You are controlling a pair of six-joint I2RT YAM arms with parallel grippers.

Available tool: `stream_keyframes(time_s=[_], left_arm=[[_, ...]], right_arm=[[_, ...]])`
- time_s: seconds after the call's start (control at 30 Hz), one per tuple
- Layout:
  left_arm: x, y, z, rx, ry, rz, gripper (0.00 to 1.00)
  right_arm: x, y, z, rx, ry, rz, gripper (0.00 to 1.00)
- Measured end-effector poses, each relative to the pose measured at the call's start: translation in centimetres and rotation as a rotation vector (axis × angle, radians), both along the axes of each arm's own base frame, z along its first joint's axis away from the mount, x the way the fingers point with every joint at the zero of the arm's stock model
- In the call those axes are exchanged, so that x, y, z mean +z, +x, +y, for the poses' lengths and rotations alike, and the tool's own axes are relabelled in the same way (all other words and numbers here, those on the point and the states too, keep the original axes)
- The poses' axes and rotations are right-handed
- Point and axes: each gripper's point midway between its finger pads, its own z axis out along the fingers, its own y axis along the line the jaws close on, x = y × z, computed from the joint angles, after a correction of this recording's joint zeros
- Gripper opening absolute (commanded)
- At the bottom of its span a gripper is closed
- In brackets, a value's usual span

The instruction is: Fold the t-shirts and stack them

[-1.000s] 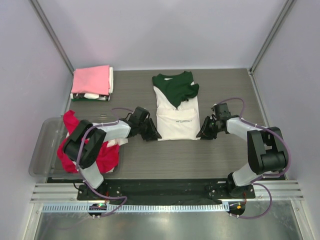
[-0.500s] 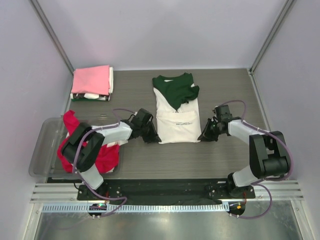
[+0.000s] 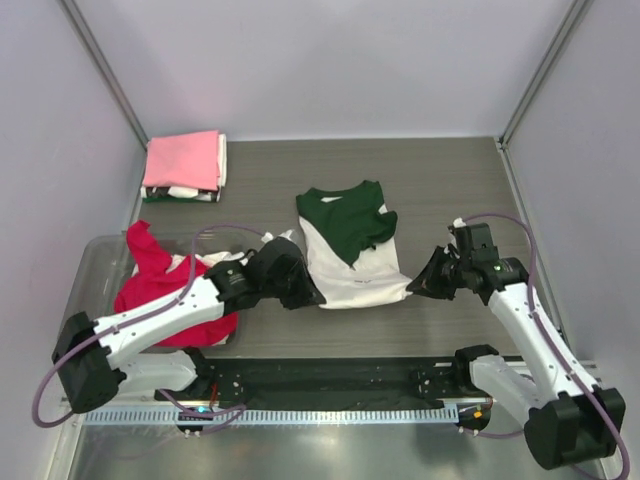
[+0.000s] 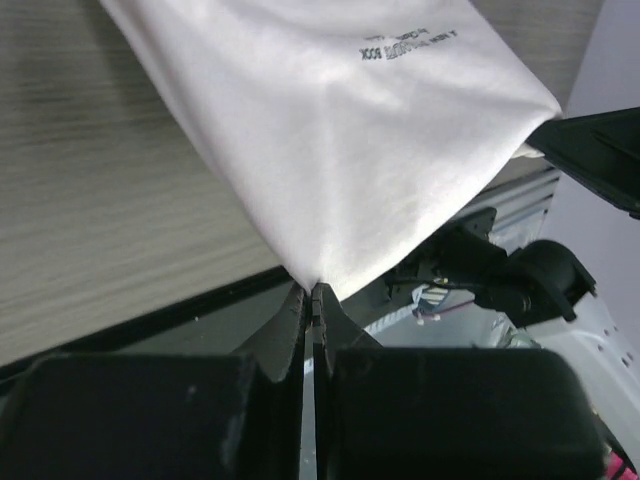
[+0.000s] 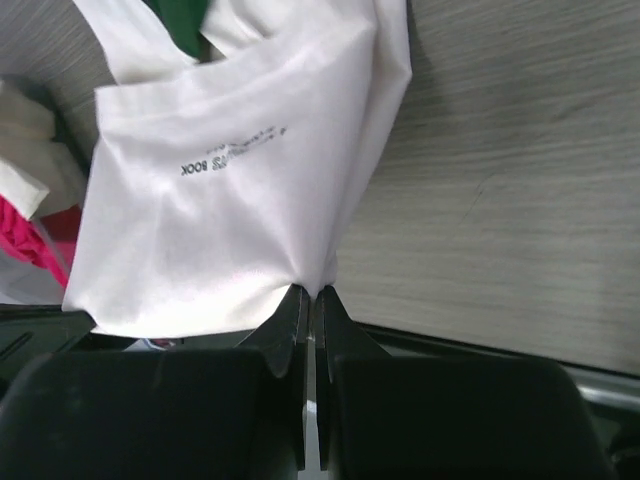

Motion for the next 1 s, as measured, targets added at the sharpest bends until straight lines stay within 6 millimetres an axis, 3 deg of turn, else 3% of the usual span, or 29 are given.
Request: stream_keyframes(time_s=[0.17,0.37,0.5,1.0], left_arm=[[2.6,-1.8,1.6,0.041,-0.03,-0.008,0.0],[5.1,-0.1,2.6,0.105,0.017,-0.054,0.0],[6.0,2.5,3.1,0.148,0.034,-0.073,0.0],[5.3,11.7,4.8,0.201,0.057,0.001,0.0]], right_arm=[[3.2,-1.4,0.1,-0.004,0.017,-0.021,0.01],[6.1,0.2,0.2,-0.001,0.004,-0.035,0.01],[6.1,2.3,0.2,0.003,-0.031,-0.001,0.01],[6.5,13.1,1.6,0.06,-0.097,0.024,0.01]])
